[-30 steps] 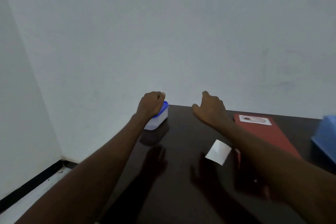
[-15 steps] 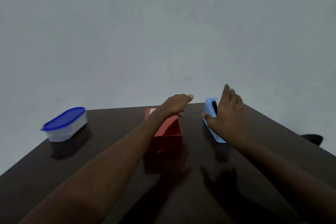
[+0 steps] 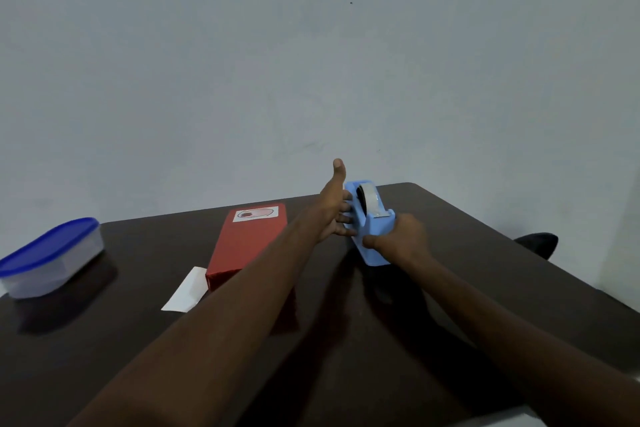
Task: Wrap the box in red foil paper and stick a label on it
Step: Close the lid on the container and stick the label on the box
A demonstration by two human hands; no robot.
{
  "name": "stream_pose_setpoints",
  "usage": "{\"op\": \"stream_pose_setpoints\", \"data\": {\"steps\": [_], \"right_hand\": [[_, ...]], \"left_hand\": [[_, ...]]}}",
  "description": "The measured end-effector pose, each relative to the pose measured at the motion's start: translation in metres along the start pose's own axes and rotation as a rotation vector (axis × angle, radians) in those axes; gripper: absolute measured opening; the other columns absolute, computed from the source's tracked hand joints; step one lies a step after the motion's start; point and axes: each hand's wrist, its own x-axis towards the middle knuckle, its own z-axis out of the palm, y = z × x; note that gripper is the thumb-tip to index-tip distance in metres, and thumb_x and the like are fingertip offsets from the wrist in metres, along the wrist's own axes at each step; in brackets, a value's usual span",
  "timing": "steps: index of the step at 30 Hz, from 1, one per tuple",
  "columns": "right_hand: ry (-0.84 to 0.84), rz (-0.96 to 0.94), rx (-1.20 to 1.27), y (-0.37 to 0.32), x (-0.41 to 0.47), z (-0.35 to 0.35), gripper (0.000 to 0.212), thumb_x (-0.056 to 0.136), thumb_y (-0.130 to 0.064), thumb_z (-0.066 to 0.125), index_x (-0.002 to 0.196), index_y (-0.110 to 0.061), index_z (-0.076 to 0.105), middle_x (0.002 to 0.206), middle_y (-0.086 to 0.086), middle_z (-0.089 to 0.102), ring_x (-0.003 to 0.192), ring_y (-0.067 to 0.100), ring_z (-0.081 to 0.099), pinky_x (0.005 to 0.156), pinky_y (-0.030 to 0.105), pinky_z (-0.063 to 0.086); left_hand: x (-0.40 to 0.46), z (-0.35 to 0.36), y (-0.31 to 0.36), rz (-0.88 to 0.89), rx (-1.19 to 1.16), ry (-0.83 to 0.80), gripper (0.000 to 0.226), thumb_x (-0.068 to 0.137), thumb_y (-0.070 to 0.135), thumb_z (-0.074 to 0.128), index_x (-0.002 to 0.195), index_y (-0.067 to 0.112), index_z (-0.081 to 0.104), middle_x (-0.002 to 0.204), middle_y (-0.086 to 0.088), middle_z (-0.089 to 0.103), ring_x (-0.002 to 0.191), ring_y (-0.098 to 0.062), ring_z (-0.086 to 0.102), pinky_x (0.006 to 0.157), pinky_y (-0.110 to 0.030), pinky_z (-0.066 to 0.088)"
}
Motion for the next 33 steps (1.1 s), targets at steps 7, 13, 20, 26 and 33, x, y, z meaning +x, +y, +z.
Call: {"op": "stream_pose_setpoints", "data": {"steps": [7,13,20,26,33], "right_hand": [[0.083,-0.040,0.007,0.017,0.005,-0.041,0.026,0.069,-0.021,0.083,0.083,-0.010,0.064,0.082,0.007,0.066,0.072,0.023,0.064,0.062,0.033,0.051],[0.122,0.005,0.022,0.055,0.022,-0.082,0.029,0.066,-0.020,0.083,0.086,-0.011,0.063,0.073,-0.003,0.061,0.063,0.012,0.057,0.050,0.022,0.039],[0.108,0.046,0.020,0.090,0.037,-0.108,0.036,0.070,-0.017,0.082,0.098,-0.008,0.062,0.096,0.008,0.067,0.080,0.022,0.061,0.057,0.023,0.044],[0.035,0.068,-0.064,0.100,0.043,-0.117,0.075,0.077,-0.027,0.081,0.140,-0.008,0.046,0.129,0.010,0.058,0.099,0.019,0.053,0.077,0.025,0.039],[0.347,-0.264,-0.362,0.077,0.030,-0.114,0.091,0.086,-0.044,0.067,0.152,0.001,0.024,0.121,0.022,0.062,0.124,0.042,0.050,0.107,0.048,0.037]], "left_hand": [[0.014,0.035,0.002,0.036,-0.073,-0.021,0.112,0.075,0.091,0.027,0.137,-0.001,0.047,0.091,-0.010,0.059,0.092,-0.032,0.062,0.088,-0.056,0.055],[0.031,0.088,0.000,0.045,-0.110,-0.081,0.112,0.078,0.088,0.028,0.144,-0.002,0.040,0.139,-0.021,0.051,0.121,-0.039,0.056,0.092,-0.056,0.053],[0.050,0.130,-0.006,0.054,-0.151,-0.147,0.102,0.085,0.080,0.029,0.149,0.001,0.033,0.152,-0.017,0.038,0.134,-0.036,0.044,0.086,-0.051,0.057],[0.050,0.131,-0.012,0.061,-0.062,-0.129,0.096,0.088,0.078,0.024,0.147,0.004,0.039,0.148,-0.018,0.044,0.130,-0.034,0.049,0.086,-0.047,0.057],[0.029,0.084,0.000,0.323,0.362,0.083,0.062,0.100,0.059,0.030,0.110,0.007,0.062,0.099,-0.012,0.066,0.087,-0.023,0.064,0.085,-0.040,0.057]]}}
